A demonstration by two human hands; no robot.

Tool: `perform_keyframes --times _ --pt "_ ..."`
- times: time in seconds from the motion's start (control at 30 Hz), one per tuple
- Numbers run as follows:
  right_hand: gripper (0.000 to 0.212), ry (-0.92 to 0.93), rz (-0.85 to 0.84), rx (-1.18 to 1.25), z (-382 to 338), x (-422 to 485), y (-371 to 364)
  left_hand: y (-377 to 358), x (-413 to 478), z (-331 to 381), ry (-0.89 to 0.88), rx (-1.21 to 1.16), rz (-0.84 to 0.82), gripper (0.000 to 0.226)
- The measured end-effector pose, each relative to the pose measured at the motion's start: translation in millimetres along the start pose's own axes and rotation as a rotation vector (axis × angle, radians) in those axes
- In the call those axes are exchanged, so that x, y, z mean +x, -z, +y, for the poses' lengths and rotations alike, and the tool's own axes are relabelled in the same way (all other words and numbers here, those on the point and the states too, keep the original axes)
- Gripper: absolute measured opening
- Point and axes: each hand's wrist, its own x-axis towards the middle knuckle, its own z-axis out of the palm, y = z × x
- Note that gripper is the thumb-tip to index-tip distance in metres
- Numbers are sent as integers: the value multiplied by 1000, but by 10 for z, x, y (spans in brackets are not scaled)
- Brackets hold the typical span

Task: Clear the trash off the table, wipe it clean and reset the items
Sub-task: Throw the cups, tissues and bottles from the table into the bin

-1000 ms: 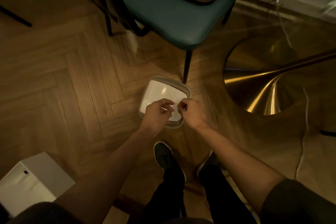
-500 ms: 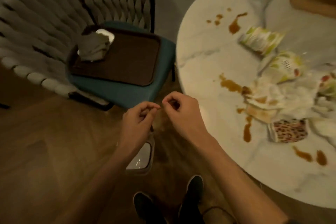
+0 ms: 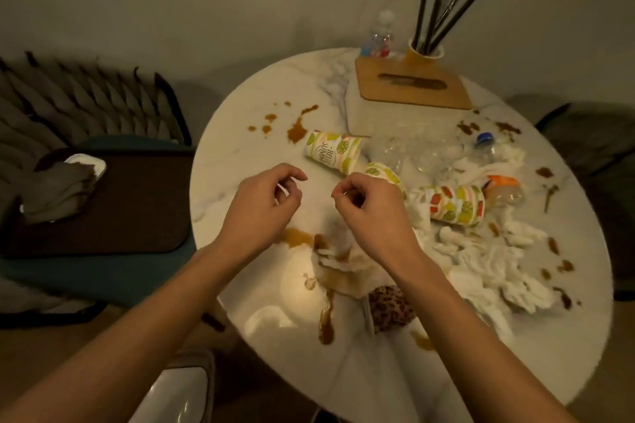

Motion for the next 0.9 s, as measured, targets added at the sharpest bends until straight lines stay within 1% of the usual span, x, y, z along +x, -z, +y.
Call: perform_keyframes --times 0.03,0.1,0.17,0.23,0.3,0.37,0.4,0.5,0.6,0.7,0.8,0.9 --pt "11 -4 2 -10 82 40 69 -72 168 39 -46 77 -22 25" --pt "11 -15 6 -23 229 127 175 -210 498 95 -151 206 -71 43" --pt "10 -28 3 -9 347 206 239 -330 793 140 -211 343 -139 62" --pt "11 -27 7 -11 437 269 281 -442 1033 171 -255 511 -218 76" --pt "12 -1 21 -52 509 318 315 -537 1193 185 -284 657 -279 81" --pt "17 25 4 -141 575 361 357 -602 1281 187 -291 738 -304 74" --pt "23 33 -29 -205 603 379 377 -617 1303 188 -293 758 -301 68" --pt "42 78 -161 -359 645 426 431 -614 1332 187 -299 772 -261 60" --pt "48 185 -281 -482 621 478 442 -548 1318 145 -269 750 -206 63" --pt "54 303 -398 -656 603 534 411 -420 1239 74 -175 620 -166 67" --pt "64 391 -468 -831 584 613 382 -268 1102 40 -71 472 -148 69" --pt "62 442 -497 -912 540 698 351 -123 907 19 7 353 -111 72"
